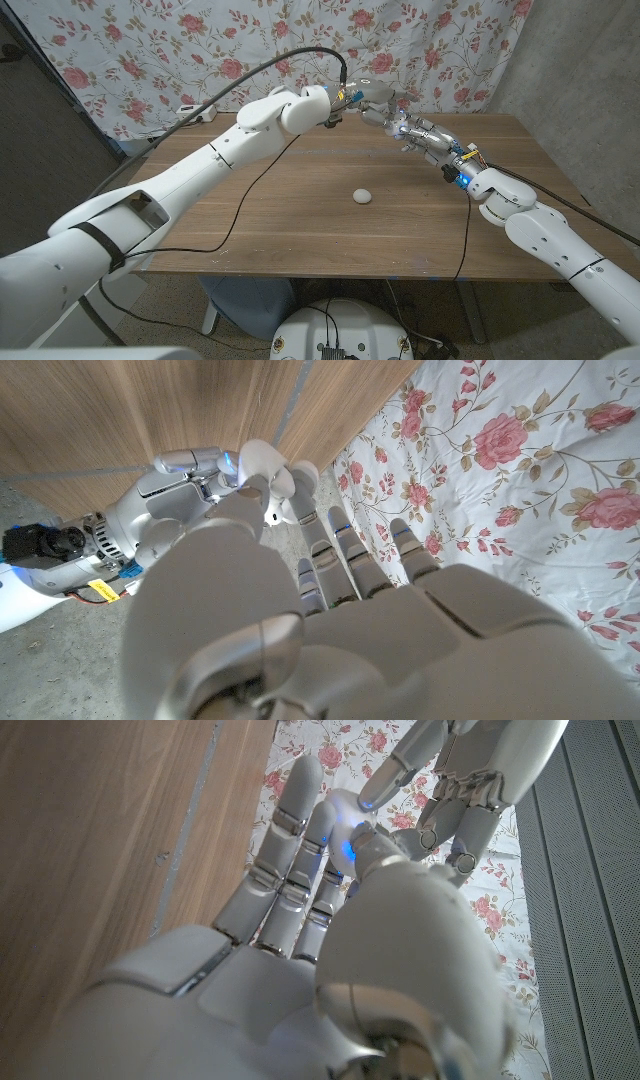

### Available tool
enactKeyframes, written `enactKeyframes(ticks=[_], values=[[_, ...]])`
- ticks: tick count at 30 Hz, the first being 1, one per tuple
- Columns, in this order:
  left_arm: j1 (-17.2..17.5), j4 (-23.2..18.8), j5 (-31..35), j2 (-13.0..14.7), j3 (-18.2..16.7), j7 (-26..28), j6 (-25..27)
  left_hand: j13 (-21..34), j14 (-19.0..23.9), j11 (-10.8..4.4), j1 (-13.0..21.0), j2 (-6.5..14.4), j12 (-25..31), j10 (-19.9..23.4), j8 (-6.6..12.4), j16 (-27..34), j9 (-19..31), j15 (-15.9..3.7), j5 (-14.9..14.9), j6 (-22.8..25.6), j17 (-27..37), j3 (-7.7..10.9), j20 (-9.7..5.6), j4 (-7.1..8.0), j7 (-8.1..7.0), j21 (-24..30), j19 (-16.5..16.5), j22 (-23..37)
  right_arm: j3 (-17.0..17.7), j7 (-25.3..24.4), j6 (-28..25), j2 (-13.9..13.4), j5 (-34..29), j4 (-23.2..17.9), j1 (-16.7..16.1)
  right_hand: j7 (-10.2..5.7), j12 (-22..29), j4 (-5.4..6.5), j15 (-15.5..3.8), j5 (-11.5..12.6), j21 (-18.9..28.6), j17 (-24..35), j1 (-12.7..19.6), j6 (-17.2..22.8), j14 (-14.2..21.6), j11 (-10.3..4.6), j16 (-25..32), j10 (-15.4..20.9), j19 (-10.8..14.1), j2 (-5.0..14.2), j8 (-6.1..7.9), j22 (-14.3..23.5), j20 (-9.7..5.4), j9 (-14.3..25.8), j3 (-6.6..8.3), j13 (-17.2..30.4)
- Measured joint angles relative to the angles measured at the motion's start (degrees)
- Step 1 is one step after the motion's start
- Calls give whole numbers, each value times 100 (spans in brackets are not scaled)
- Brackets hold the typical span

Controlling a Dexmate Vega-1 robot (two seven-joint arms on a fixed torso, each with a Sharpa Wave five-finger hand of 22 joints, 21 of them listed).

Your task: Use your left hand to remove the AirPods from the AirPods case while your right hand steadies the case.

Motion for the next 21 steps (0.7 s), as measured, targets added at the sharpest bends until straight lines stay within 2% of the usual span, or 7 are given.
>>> enactKeyframes(ticks=[10,18,20,21], values=[[69,-35,17,25,-44,105,-17,148,-10,-31,96,-9,171,-30,-21,69,0,-9,-52,44,143,-72,-62,24,2,0,62,1,6,-9,4,-7,-3,-25,-13,0,0,-9,0,-3,29,7,1,0,0,-1,-15,-1,0,0,0,-29,0,0,9,-1],[123,-62,66,36,-81,218,-21,234,-10,-32,172,-39,249,-29,-21,125,0,-10,-70,43,214,-96,-31,0,1,0,93,1,7,-17,4,-19,-11,-43,-15,0,-1,-14,0,-21,53,4,2,0,0,-5,-15,-5,0,0,0,-29,0,0,14,-1],[150,-87,95,37,-94,264,6,249,-10,-145,182,-37,270,41,-20,140,0,-10,-107,44,231,-127,-53,15,-1,0,114,1,7,-17,4,-21,-12,-45,-15,0,0,-14,0,-14,53,4,14,0,0,-6,-15,-6,0,-11,0,-29,0,0,14,-1],[169,-98,114,37,-107,302,28,258,-10,-144,202,-55,292,43,-20,147,0,-10,-112,63,245,-127,-62,15,-19,0,124,4,7,-18,3,-22,-12,-46,-15,0,0,-14,0,1,53,3,15,0,0,-6,-15,-6,0,-13,0,-29,0,0,14,-1]])
